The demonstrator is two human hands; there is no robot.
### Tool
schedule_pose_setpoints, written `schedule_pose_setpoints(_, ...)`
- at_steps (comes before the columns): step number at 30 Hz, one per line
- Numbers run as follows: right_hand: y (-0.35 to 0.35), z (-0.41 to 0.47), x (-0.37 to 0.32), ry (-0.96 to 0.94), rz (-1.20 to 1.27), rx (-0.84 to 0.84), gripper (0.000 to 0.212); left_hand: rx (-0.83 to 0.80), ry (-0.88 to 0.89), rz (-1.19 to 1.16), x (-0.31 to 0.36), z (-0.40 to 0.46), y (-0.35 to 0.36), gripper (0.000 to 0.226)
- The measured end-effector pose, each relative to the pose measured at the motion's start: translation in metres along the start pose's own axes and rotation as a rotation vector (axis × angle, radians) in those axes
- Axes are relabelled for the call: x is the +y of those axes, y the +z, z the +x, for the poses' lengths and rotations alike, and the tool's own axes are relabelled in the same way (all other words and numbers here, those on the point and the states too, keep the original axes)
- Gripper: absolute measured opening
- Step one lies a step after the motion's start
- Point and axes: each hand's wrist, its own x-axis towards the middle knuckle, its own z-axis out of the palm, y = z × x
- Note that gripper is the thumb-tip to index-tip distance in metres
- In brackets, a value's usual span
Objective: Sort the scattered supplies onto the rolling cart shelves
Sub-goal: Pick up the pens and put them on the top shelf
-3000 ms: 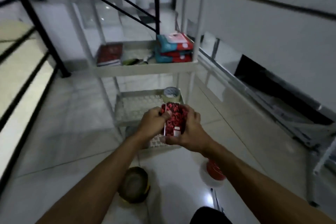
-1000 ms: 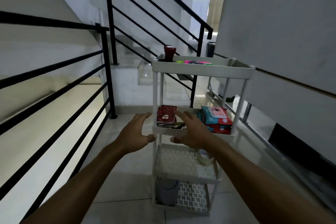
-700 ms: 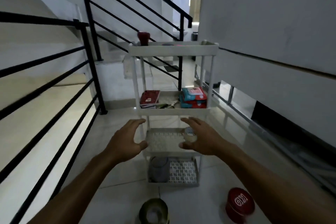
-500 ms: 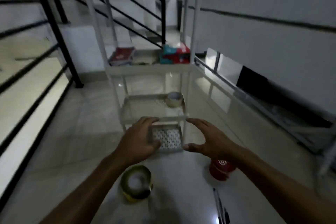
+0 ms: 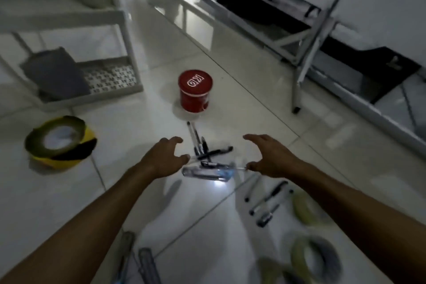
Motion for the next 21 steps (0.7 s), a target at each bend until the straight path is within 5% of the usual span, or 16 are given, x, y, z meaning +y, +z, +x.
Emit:
schedule_pose_setpoints(4,0.016,-0.039,0.05,0.021,-0.047,-0.09,0.082,0.006,-0.079,-0.016,0.012,0.032,0.021,0.065)
schedule_pose_setpoints(9,0.045,-0.061,0.065,-0.129,-0.287,-0.118,0.107,0.11,-0.202,-0.063,0.038,0.07,0.047,0.086)
schedule_pose_setpoints(14,0.063,-0.051,0.061,-0.203,-0.357,-0.049,0.102,0.207,-0.148,0.04,0.052,0.089,0.061,0.06)
schedule_pose_setpoints(21,0.062,-0.031,0.071,-0.329,-0.35,-0.048,0.074,0.066,0.134,0.026,0.042,0.107,0.058,0.033)
